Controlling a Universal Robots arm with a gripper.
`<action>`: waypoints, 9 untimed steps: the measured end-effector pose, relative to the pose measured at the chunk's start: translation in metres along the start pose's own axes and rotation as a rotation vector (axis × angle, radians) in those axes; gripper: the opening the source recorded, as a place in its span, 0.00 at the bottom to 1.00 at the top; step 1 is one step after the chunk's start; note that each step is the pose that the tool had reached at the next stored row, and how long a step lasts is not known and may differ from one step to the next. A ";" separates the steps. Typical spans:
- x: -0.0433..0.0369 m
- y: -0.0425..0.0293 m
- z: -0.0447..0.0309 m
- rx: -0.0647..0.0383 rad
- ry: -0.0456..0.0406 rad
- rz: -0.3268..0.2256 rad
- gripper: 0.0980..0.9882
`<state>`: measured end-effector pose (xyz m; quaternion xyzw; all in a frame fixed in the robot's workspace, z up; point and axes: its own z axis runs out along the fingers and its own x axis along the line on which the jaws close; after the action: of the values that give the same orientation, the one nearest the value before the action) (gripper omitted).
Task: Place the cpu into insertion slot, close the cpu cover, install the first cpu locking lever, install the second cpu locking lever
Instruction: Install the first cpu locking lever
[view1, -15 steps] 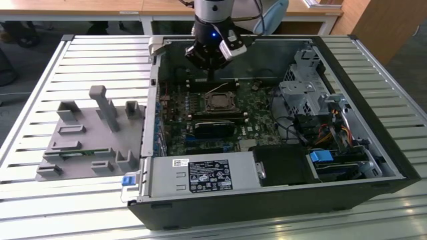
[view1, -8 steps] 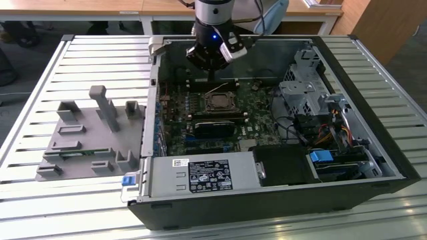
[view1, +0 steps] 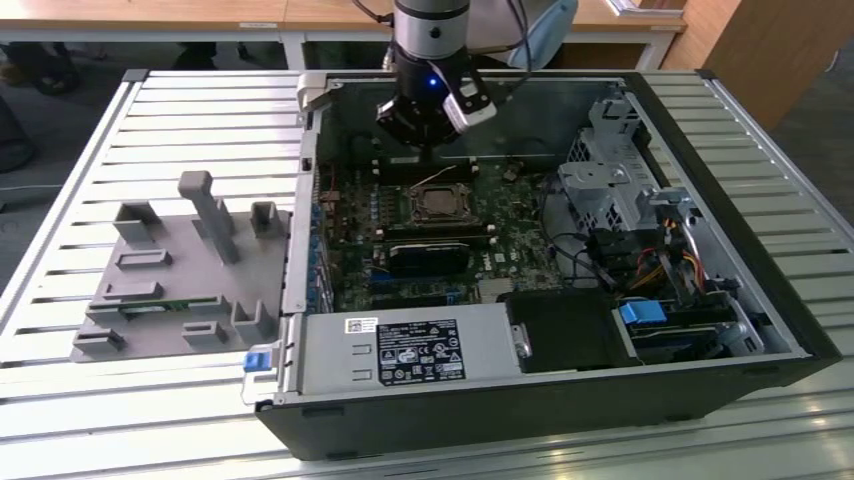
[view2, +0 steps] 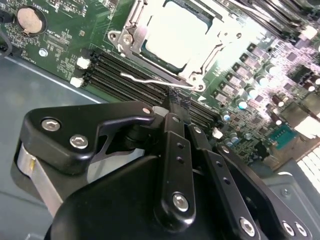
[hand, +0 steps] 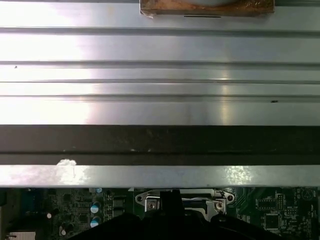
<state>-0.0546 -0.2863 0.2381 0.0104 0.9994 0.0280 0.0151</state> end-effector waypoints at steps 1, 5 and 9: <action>-0.0012 0.0001 0.0009 0.000 0.0000 0.000 0.01; -0.0054 0.0004 0.0043 0.000 0.0000 0.000 0.01; -0.0087 0.0008 0.0080 0.000 0.0001 0.000 0.01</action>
<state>-0.0457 -0.2852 0.2304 0.0105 0.9994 0.0279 0.0150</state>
